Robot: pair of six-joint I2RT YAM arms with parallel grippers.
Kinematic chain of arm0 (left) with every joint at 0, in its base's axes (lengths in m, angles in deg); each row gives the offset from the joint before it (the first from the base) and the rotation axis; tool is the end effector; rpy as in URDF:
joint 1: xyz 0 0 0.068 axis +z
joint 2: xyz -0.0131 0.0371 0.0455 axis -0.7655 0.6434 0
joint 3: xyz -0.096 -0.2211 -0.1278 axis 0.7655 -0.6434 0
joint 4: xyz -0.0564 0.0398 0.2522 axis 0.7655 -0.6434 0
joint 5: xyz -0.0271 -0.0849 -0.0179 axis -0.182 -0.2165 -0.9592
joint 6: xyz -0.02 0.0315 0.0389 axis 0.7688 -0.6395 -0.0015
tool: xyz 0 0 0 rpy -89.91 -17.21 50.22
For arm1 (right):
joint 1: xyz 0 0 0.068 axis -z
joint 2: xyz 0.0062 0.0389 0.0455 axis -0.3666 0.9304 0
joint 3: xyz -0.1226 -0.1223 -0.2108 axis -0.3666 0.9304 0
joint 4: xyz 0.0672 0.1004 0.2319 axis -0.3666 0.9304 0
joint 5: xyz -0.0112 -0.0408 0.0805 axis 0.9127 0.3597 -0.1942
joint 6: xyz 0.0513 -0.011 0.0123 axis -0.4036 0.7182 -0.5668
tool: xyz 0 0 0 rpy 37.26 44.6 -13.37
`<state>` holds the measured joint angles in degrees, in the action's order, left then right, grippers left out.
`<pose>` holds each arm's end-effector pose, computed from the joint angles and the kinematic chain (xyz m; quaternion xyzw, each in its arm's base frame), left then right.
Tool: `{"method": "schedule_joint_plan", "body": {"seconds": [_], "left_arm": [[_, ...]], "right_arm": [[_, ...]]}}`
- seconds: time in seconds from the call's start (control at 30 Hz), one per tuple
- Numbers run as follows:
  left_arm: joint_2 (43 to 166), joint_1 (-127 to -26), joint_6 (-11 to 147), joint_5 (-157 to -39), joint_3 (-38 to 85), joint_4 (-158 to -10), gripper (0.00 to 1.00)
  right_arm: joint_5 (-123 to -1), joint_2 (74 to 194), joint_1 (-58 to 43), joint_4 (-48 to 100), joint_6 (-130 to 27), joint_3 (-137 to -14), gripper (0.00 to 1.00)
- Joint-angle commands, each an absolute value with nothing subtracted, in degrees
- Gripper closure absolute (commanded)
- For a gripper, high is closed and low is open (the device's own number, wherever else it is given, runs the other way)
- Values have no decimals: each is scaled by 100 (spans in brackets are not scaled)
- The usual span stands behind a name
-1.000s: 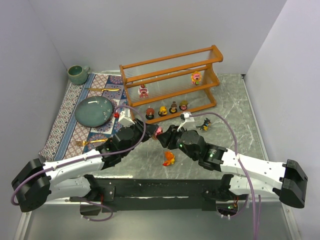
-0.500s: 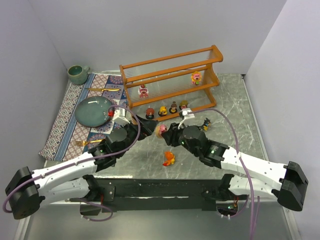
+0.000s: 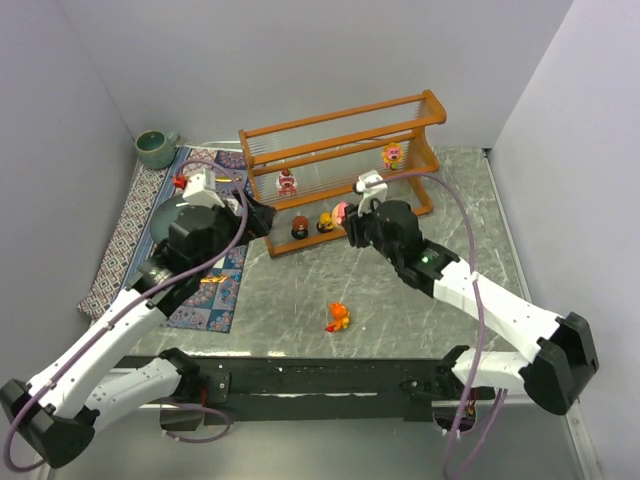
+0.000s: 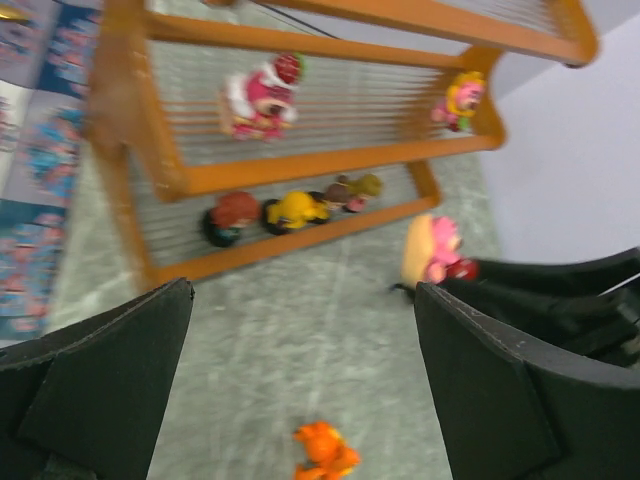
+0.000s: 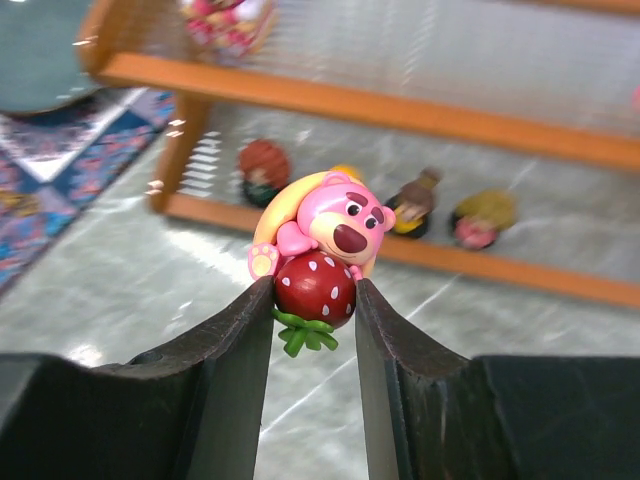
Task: Place and organize the plastic toys onto the shelf
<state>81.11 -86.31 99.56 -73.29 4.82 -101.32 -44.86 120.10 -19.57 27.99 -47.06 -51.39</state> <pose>0.1723 -0.1143 0.3612 -0.1342 0.7735 -0.3033 0.5401 0.2100 0.1750 0.3149 -0.2201 0.7765 0.1519 0.5705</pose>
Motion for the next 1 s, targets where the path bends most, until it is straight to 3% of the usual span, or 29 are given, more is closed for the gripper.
{"method": "schedule_joint_plan", "body": {"seconds": [0.0,0.33,0.5,0.8,0.97], "left_arm": [[7949,-8178,9048,-7791,939,-11114,3],[7466,-6929,8589,-7872,185,-10359,3],[7176,-6929,8387,-6967,52,-10438,3],[6920,-6894,8334,-6701,-53,-10324,3],[6973,-6876,8325,-6745,-71,-10306,3]], "right_arm": [[-4715,12513,-1690,2706,-3718,-5916,100],[-4706,13990,-1330,2900,-2576,-7514,100],[-4601,14640,-1303,3094,-2154,-8087,100],[-4302,15186,-1303,3313,-1810,-8659,100],[-4153,15239,-1295,3305,-1644,-8686,95]]}}
